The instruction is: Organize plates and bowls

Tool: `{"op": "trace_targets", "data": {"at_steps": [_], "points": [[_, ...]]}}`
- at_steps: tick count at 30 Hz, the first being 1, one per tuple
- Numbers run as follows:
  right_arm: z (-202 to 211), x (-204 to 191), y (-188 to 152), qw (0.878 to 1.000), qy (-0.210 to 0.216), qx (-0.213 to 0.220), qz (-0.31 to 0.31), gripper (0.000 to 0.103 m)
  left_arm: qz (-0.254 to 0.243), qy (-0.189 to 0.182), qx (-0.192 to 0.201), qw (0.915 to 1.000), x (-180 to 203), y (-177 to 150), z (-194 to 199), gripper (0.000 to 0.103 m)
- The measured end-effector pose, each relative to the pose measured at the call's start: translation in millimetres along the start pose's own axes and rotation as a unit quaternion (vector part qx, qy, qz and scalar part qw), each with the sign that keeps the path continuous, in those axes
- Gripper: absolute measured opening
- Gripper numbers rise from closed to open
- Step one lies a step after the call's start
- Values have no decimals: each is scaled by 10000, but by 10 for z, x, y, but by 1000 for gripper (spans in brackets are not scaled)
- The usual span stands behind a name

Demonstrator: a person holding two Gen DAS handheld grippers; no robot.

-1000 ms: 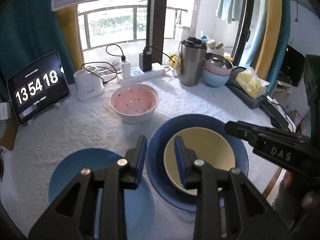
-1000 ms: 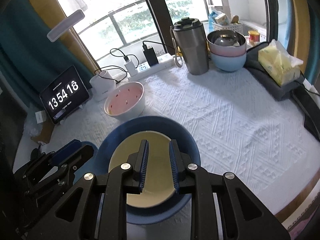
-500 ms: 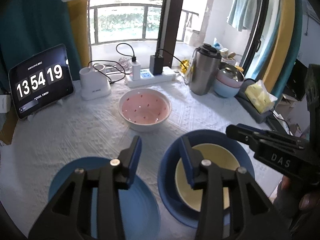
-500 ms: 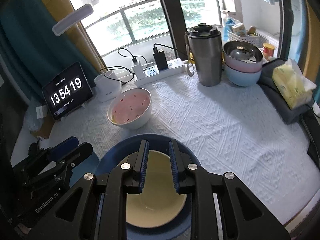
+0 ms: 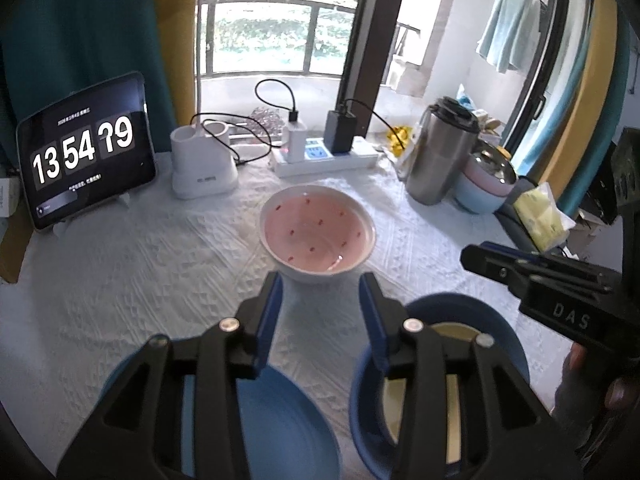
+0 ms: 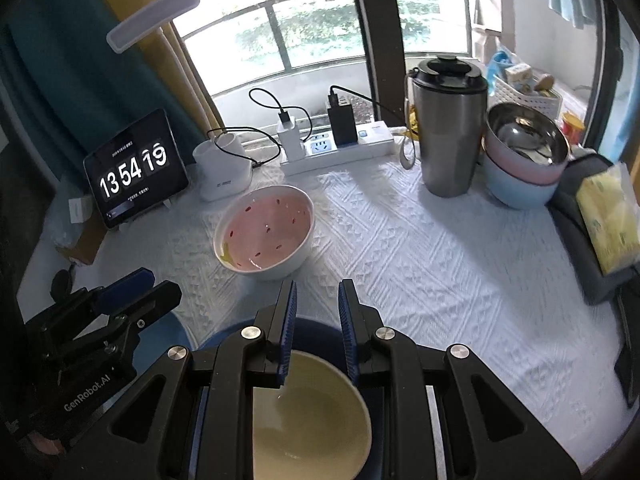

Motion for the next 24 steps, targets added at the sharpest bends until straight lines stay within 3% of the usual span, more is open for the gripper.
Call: {"op": "trace_targets", "data": {"at_steps": [13,24], "points": [[-371,-101,308,9987,107,-225,448,24,275,171,-189,9993,-173,170,-395,41],[-842,-17,523,9956,282,-769,465,27,477,207,-457,9976,-226,215,-742,41]]}}
Point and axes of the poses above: each gripper's, at about its wrist camera, not at the fingertips, and z roughly against the way its jaws point, x to its right, y to its top, the point moved 1 cm from there along -z, roughly the way its jaws point, and after that the axes turned 3 degrees about y, right-handed, at the moved point
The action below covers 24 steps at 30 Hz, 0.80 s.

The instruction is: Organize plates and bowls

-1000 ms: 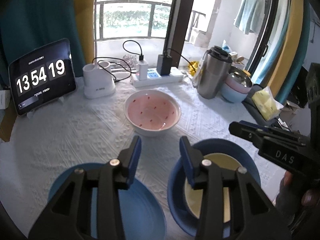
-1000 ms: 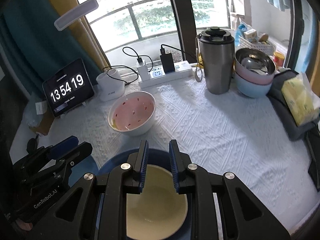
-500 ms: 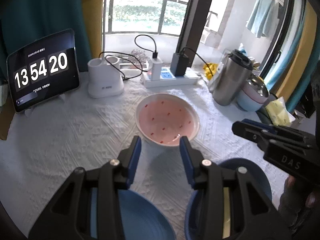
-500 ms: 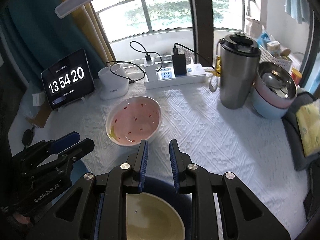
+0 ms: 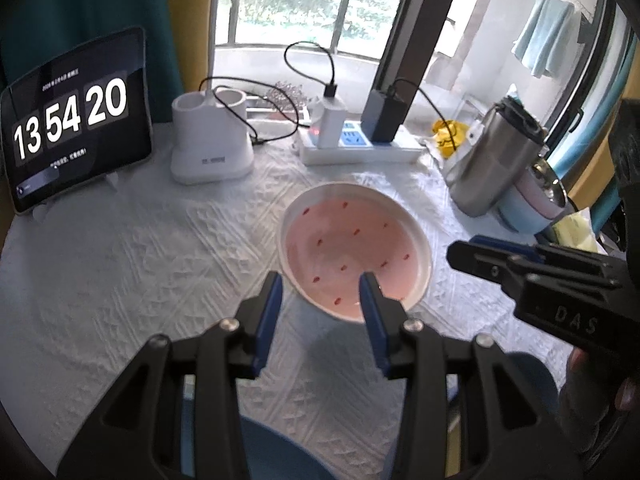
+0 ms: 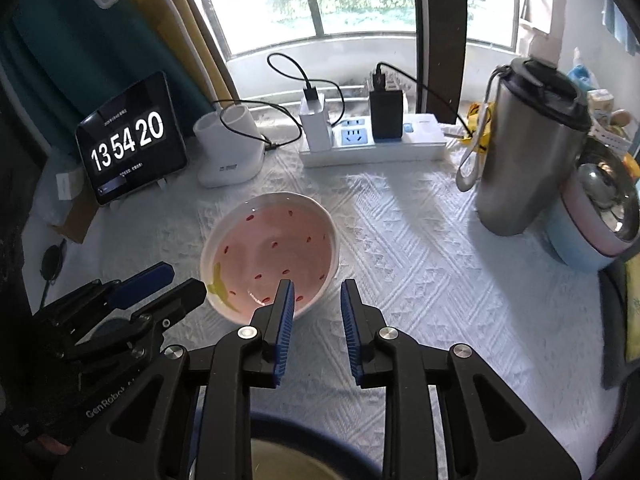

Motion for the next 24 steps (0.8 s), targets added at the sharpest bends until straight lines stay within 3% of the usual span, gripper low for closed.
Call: {"op": "trace_targets", "data": {"at_steps": [24], "points": [[-871,130,258,9873,371,-1464,-494,30,317,-120,-601,9976,-90,5,-485,41]]}}
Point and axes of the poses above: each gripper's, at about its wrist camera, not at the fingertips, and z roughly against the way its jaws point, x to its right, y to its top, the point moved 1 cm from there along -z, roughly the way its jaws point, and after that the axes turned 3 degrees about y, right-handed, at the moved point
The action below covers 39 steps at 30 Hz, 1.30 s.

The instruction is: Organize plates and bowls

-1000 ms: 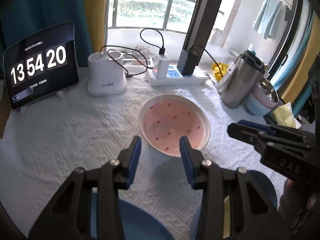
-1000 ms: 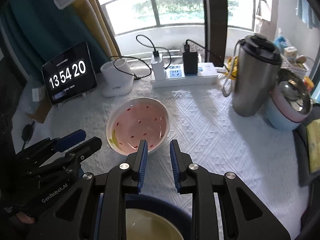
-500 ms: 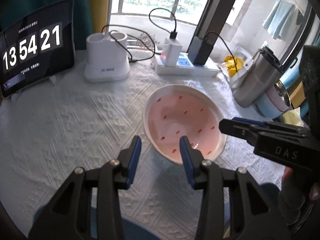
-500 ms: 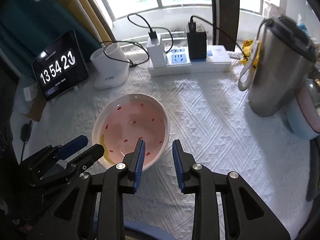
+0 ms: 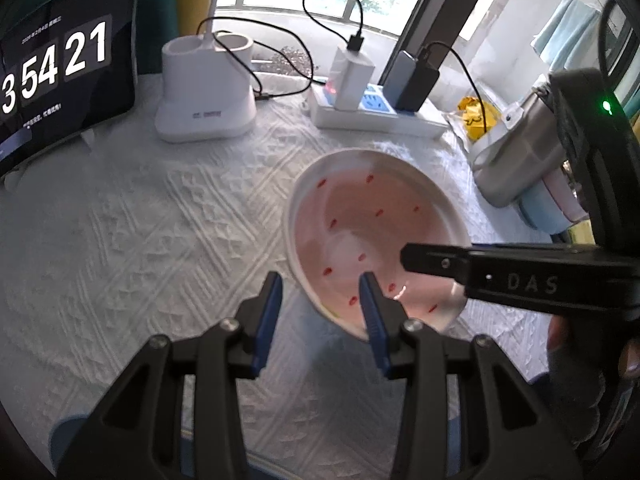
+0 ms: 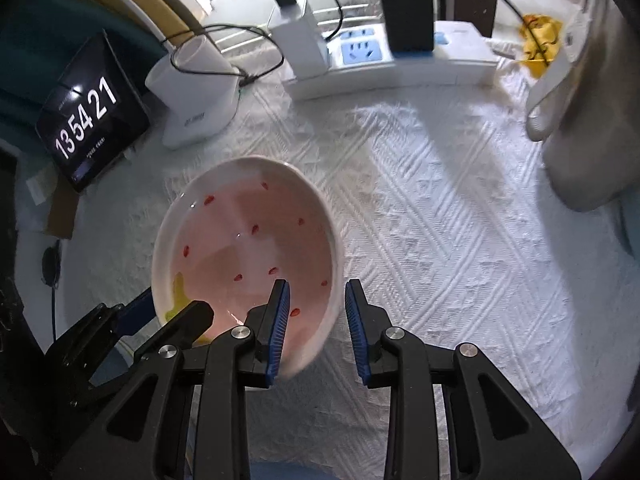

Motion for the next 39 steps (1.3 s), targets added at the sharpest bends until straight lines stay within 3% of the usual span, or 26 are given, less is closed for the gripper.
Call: {"op": "trace_targets", "data": {"at_steps": [6,11,20,39], "points": [[-56,-75,19,9997,-146,-7,199,30,-109,-51,84,9999,33,-6,-27,40],[-39,-74,-8,9990,-295,100,318,17,-111,-19,148,9998,19,-15,-7,37],[104,-199,-91,9977,-247,381,505,17,-193,162,567,9981,33,-6,242,37],[740,-356,-433,9934,-241,950,592,17,-382,26,1082,9934,179,-137,871,37]]}}
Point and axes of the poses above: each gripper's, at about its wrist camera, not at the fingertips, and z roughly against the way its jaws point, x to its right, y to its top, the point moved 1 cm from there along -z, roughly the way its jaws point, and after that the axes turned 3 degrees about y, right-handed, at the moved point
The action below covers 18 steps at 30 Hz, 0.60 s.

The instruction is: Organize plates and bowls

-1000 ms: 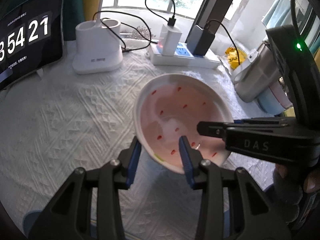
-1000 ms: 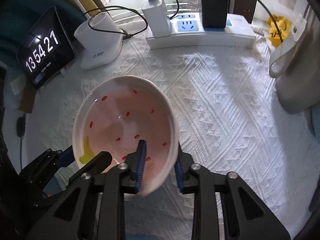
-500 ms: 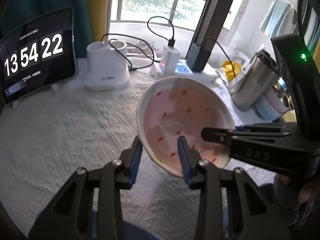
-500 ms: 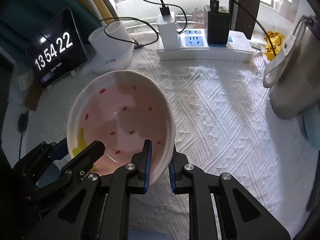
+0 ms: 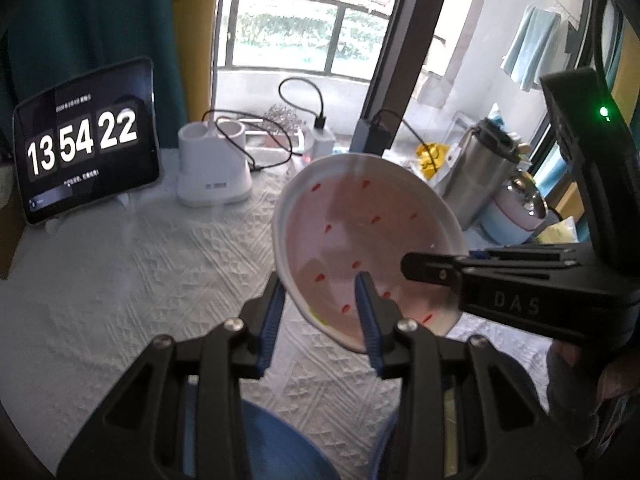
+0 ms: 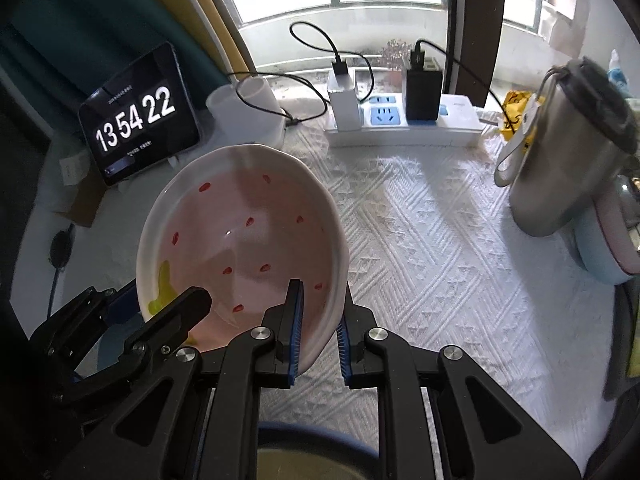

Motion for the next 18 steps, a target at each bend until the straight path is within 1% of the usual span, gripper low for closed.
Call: {"op": "trace_targets", "data": {"at_steps": [11,18], "points": [[369,-139,-216,9996,-52,261,47,17,-128,-70,240,9996,108,-69,387,37],[542,-182,-369,9994,-70,352,33,17,-192,-113,299,9993,184,-150,566,37]]}}
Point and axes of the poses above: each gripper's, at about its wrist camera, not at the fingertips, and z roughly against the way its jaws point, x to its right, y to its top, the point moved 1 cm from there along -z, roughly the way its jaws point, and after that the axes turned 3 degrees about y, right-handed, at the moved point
